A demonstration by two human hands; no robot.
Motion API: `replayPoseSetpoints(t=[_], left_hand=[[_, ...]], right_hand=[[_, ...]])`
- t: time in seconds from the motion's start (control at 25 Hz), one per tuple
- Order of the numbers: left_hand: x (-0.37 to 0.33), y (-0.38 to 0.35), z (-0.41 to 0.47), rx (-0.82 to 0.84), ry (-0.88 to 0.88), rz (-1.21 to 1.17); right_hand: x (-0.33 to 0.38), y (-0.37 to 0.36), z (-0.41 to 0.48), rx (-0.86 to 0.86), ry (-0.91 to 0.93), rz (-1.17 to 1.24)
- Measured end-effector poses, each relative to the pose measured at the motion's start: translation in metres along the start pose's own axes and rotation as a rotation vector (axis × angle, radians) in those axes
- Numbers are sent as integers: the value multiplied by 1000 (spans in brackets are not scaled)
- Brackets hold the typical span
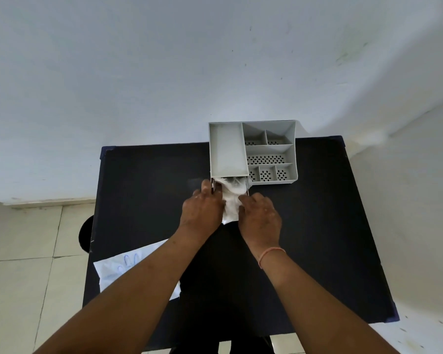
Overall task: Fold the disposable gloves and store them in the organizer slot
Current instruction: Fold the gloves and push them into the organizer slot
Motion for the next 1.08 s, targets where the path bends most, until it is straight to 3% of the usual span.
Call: replayPoseSetpoints(t=[0.28,0.36,0.52,0.6,0.76,0.96,1.08], left_hand=[[0,-11,22,193,67,13],[2,-5,17,138,76,-46],[13,19,1,-156,81,-216],[11,19,-1,-162,52,-186],[-4,4,4,-64,-36,16],[0,11,1,-202,-100,-16],[6,8,1,-128,-41,23]], right_hand=[[-7,-9,6,109,-27,-28],[-11,-4,2,112,-46,28],[-26,19,2,-59,-158,285],[-24,15,11,10,-110,262],[-8,-12,19,266,111,-20],[-14,-33,23,514,69,-41],[-11,-28,25,535,28,33]])
Point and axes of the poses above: each hand's wrist, its own z-axis towards the middle knuckle, its own y-axis out of the back of the hand, x = y × z, the point moved 8 cm from there along z, towards the middle knuckle, and after that the axes turned 6 degrees about y, right-handed, at the moved point
